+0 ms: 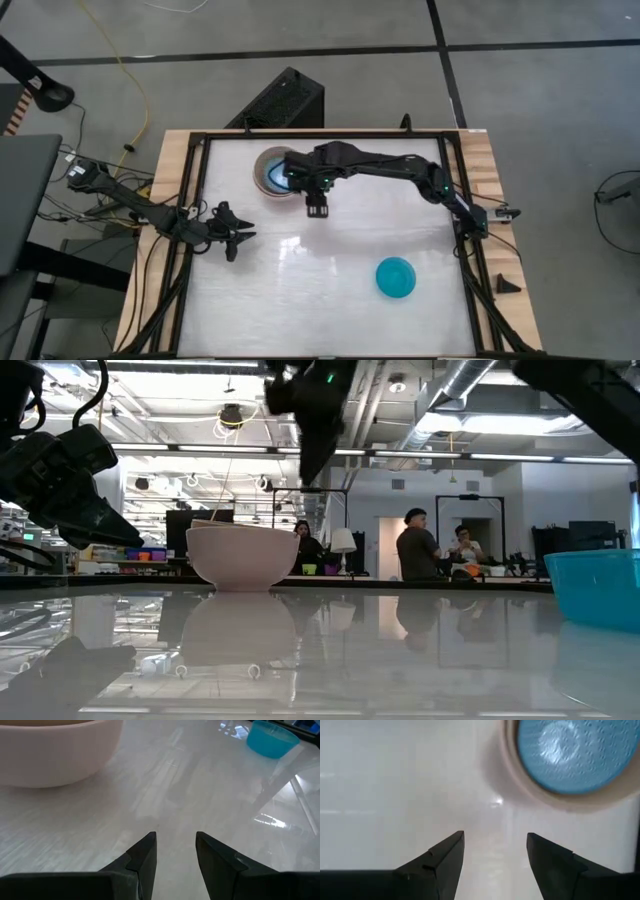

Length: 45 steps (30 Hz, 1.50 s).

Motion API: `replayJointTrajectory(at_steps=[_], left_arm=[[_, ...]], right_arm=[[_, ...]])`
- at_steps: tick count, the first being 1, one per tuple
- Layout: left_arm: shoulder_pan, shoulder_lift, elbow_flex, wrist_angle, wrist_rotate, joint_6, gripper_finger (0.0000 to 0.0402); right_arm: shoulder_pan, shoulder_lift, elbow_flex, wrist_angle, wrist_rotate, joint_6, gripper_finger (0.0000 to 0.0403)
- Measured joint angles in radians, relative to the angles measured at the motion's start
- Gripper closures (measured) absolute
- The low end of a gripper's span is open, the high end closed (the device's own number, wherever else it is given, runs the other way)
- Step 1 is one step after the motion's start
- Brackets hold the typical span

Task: Nest bowls inside each other
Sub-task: Stack the blue bowl on top of the orange bowl

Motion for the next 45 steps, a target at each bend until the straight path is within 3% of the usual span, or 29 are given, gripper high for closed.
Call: replayJointTrajectory(at_steps=[10,13,19,26,34,42,45], left_arm=[[0.0,0.0,0.0,0.0,0.0,0.0,0.0276],[0.0,0.0,0.0,0.0,0.0,0.0,0.0276],[0.0,0.0,0.0,0.0,0.0,0.0,0.0276],[0.0,0.0,0.0,0.0,0.0,0.0,0.0276],[0.0,0.0,0.0,0.0,0.0,0.0,0.0276],[0.0,0.0,0.0,0.0,0.0,0.0,0.0276],[0.0,0.0,0.0,0.0,0.0,0.0,0.0276]], right_arm=[[0.138,-0.185,-0.054,-0.243,-0.007,0.255,0.0154],[0.239,-0.274,-0.186,-0.201,0.002,0.338,0.0154],[0.484,-0.436,-0.549,0.005,0.12,0.634,0.0154],[0.714,-0.487,-0.798,0.04,0.115,1.15,0.0154],[0.853,-0.479,-0.836,0.058,0.084,1.386,0.0154],[0.914,-0.478,-0.842,0.106,0.282,1.476,0.0154],[0.9,-0.478,-0.857,0.117,0.282,1.505,0.0154]])
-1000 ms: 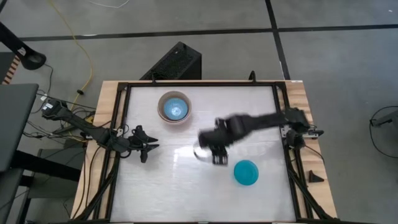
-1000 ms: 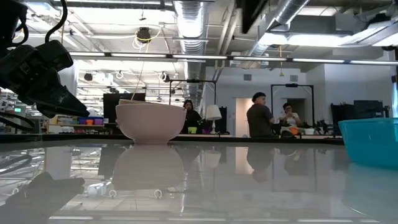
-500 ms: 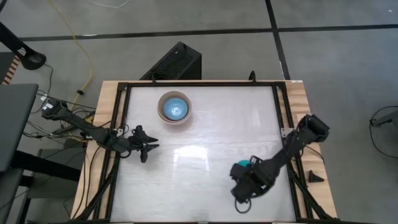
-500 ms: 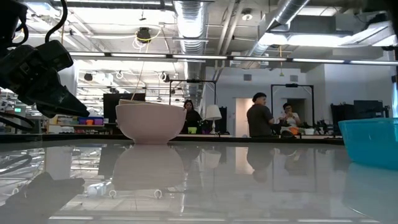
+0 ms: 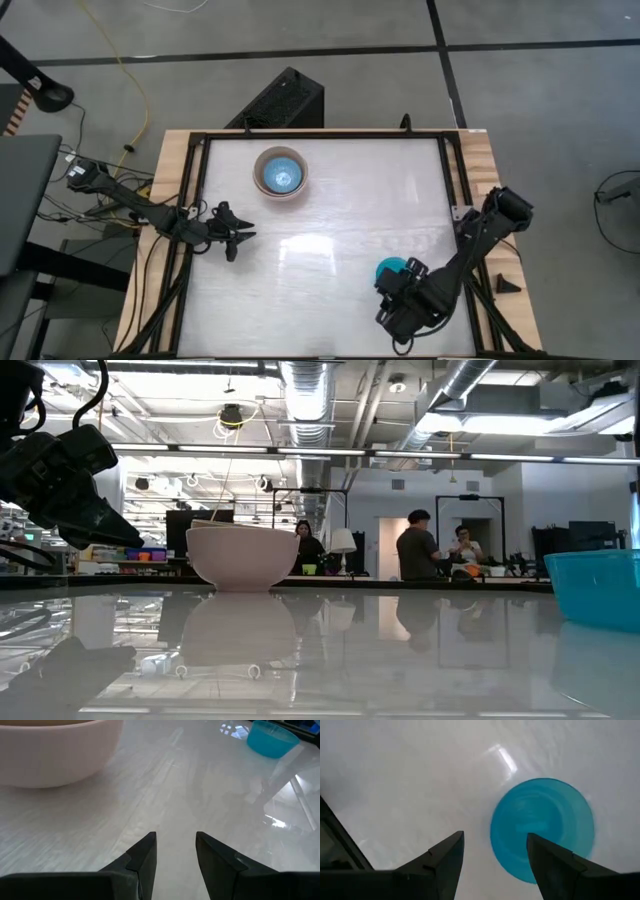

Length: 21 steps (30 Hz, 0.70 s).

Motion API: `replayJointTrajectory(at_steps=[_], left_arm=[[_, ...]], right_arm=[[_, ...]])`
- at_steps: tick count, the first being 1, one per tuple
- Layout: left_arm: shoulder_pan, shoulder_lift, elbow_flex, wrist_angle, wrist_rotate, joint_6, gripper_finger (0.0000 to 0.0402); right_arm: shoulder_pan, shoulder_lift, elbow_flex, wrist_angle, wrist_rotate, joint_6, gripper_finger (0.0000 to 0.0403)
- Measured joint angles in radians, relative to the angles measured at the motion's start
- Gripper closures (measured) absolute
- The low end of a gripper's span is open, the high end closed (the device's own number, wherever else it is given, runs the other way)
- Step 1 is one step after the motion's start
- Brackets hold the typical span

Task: Nest bowls inside each other
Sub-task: Stack the blue bowl on top of the orange bowl

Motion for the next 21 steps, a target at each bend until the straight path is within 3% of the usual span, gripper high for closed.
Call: replayJointTrajectory(at_steps=[7,21], left_arm=[[0.0,0.0,0.0,0.0,0.0,0.0,0.0276],[0.0,0.0,0.0,0.0,0.0,0.0,0.0276]], right_arm=[[-0.053,0.0,-0.133,0.203,-0.084,-0.032,0.0154],[-0.115,0.001,-0.316,0.384,-0.108,-0.016,0.0154]])
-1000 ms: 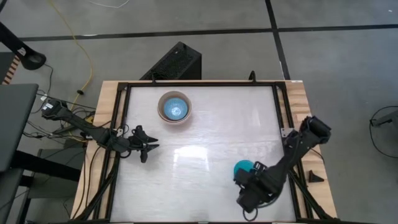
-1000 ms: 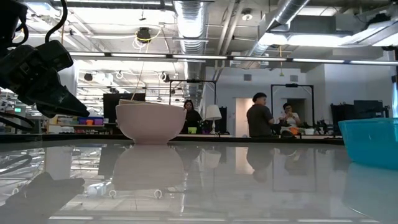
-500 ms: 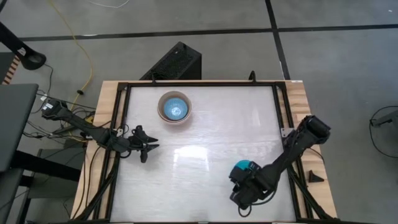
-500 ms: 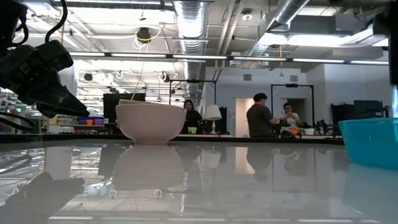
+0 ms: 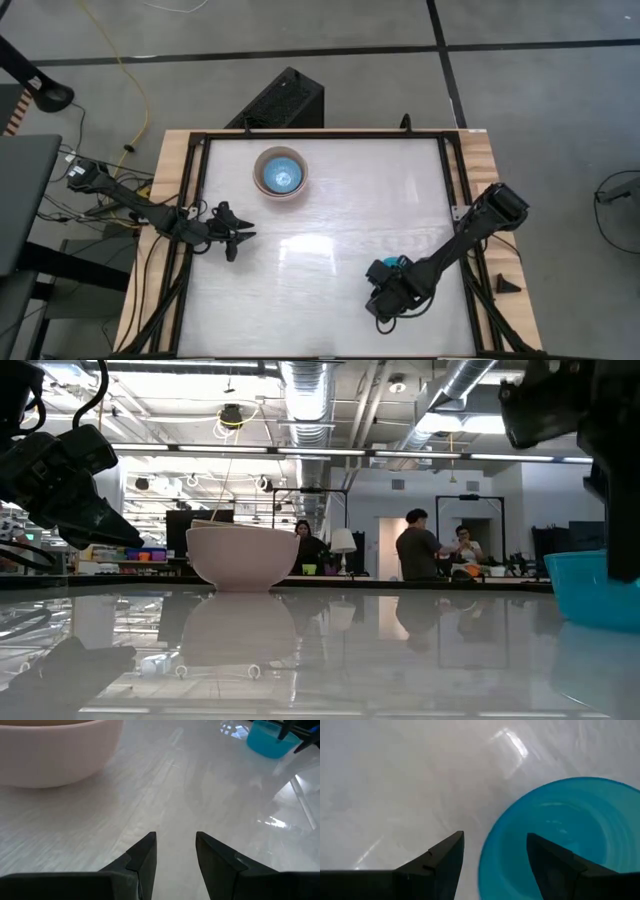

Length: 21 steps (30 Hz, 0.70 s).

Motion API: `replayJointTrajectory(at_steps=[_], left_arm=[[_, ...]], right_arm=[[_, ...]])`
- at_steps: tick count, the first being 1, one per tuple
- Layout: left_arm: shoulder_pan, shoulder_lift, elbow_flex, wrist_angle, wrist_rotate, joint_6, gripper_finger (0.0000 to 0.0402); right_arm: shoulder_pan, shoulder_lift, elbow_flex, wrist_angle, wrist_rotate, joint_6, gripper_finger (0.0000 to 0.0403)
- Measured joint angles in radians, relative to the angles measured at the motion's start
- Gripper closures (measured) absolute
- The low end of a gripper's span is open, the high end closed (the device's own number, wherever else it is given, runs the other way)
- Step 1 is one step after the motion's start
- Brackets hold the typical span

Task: Nest bowls inside each other
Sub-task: Stack the blue bowl on top of the orange bowl

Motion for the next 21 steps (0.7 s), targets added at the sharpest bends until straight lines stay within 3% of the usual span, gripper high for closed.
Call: replayJointTrajectory(at_steps=[4,7,14,21], left_arm=[[0.0,0.0,0.0,0.0,0.0,0.0,0.0276],[0.0,0.0,0.0,0.0,0.0,0.0,0.0276],[0.0,0.0,0.0,0.0,0.0,0.0,0.0276],[0.0,0.0,0.0,0.0,0.0,0.0,0.0276]], right_arm=[[-0.005,0.0,-0.053,0.052,-0.005,0.0,0.0166],[-0.008,0.0,-0.076,0.059,-0.022,-0.001,0.0203],[-0.045,-0.008,-0.074,0.06,-0.094,-0.095,0.0372],[-0.12,-0.046,0.061,-0.098,-0.117,-0.257,0.0368]])
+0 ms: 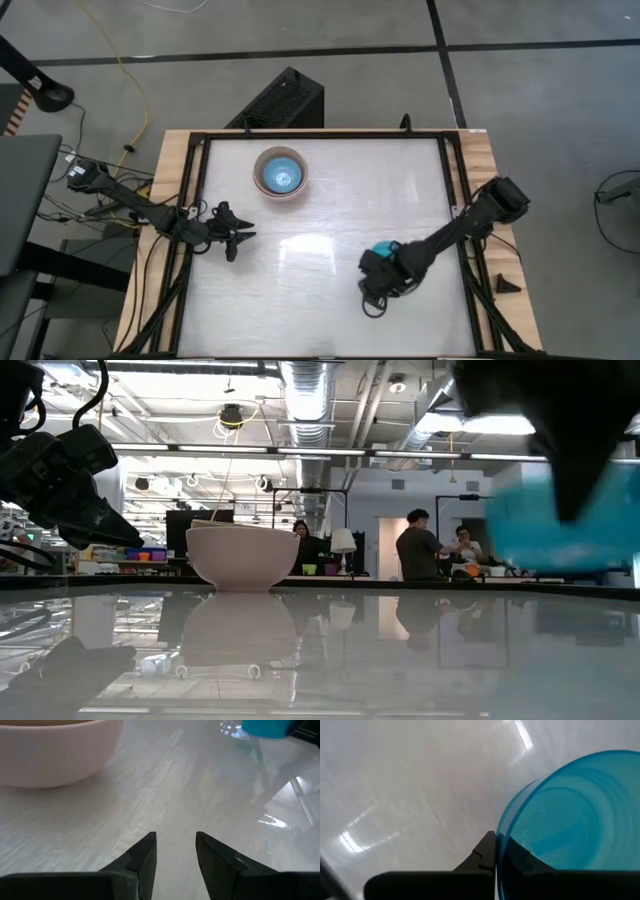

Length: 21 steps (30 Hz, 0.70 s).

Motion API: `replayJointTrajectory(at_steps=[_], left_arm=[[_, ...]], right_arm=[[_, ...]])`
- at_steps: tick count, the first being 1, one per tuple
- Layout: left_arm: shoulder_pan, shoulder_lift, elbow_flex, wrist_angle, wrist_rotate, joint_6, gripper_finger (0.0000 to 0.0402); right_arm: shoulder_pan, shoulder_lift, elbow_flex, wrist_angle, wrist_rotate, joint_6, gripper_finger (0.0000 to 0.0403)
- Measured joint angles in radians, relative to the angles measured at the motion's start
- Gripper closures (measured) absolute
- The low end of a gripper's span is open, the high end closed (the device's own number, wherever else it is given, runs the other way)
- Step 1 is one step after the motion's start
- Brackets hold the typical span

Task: Nest bowls inside each other
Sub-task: Stack the blue bowl on top of the orange bowl

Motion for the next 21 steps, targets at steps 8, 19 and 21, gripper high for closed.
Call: replayJointTrajectory(at_steps=[8,19,21], left_arm=[[0.0,0.0,0.0,0.0,0.0,0.0,0.0276],[0.0,0.0,0.0,0.0,0.0,0.0,0.0276],[0.0,0.0,0.0,0.0,0.0,0.0,0.0276]], right_arm=[[-0.154,-0.004,0.295,-0.146,0.075,-0.399,0.0378],[-0.449,0.026,0.4,0.335,0.063,-1.044,0.0378],[-0.511,0.057,0.399,0.425,0.029,-1.107,0.0378]])
